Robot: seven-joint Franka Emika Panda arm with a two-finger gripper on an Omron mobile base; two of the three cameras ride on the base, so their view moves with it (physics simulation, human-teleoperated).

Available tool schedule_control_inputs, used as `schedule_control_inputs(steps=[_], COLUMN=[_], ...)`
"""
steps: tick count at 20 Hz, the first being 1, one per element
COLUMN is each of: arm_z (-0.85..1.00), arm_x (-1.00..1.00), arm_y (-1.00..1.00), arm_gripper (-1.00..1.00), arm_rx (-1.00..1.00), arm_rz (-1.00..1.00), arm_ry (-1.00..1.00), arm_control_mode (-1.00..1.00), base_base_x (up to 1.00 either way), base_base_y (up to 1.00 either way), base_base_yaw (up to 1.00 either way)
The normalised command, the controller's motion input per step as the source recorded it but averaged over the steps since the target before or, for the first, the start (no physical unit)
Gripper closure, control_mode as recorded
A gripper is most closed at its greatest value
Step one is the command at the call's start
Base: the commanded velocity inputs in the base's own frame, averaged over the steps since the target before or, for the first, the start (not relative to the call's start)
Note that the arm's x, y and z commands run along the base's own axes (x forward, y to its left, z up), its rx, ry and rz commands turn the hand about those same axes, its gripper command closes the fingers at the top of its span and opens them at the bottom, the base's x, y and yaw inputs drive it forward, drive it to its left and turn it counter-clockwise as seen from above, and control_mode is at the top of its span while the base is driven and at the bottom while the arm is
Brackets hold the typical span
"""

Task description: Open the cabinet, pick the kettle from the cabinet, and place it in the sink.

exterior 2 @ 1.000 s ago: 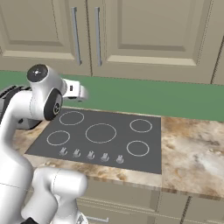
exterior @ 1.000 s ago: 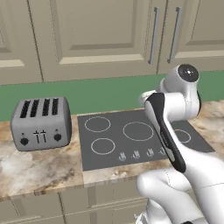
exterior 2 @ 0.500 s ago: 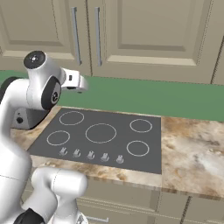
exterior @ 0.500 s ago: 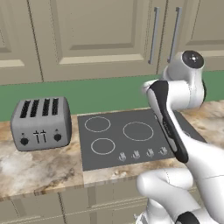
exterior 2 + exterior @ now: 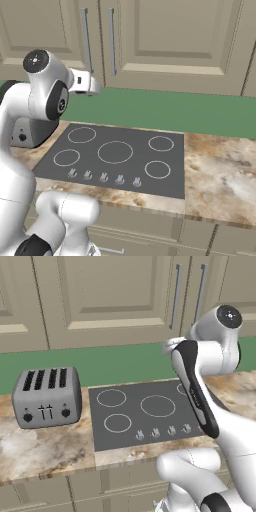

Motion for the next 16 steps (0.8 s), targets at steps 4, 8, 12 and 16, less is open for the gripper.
schedule_control_inputs(steps=[4, 8, 12, 16], arm_z=[0.23, 0.24, 0.29, 0.27], arm_x=[0.11, 0.15, 0.23, 0.24], arm_y=[-0.01, -0.02, 0.0, 0.0], arm_gripper=[-1.0, -1.0, -1.0, -1.0], arm_rx=[0.04, 0.05, 0.01, 0.0], arm_rz=[0.0, 0.0, 0.0, 0.0], arm_ry=[-0.07, -0.05, 0.0, 0.0], arm_control_mode=[-1.0, -1.0, -1.0, -1.0], base_base_x=[0.0, 0.0, 0.0, 0.0], base_base_y=[0.0, 0.0, 0.0, 0.0], base_base_yaw=[0.0, 0.0, 0.0, 0.0])
